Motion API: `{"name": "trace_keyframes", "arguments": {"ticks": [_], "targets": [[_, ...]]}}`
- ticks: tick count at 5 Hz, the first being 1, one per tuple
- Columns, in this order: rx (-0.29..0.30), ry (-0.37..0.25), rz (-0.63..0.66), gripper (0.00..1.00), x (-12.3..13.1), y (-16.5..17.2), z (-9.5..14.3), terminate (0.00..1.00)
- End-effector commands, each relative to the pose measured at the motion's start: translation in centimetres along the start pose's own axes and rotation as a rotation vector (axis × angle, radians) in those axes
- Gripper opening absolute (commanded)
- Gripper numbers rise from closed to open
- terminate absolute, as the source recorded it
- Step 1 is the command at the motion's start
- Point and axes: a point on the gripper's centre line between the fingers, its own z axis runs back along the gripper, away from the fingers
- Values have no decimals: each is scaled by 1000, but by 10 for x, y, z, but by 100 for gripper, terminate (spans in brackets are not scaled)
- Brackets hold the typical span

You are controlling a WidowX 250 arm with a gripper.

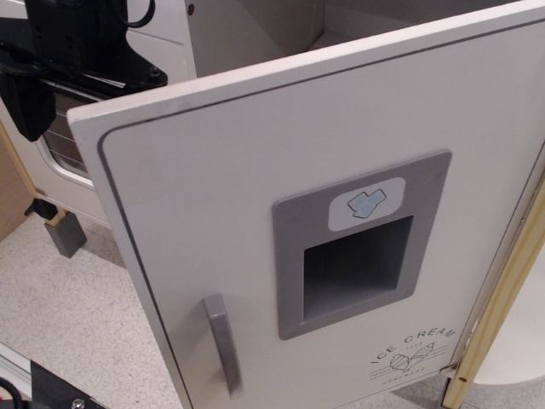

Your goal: Close fridge

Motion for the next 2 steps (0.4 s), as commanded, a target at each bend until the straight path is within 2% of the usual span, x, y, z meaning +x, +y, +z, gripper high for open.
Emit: {"name": "trace_keyframes", "arguments": {"ticks": [1, 2], "targets": [[0, 0, 0, 100, 0, 0, 0, 0], [-15, -21, -17, 100, -1, 16, 6, 0]]}}
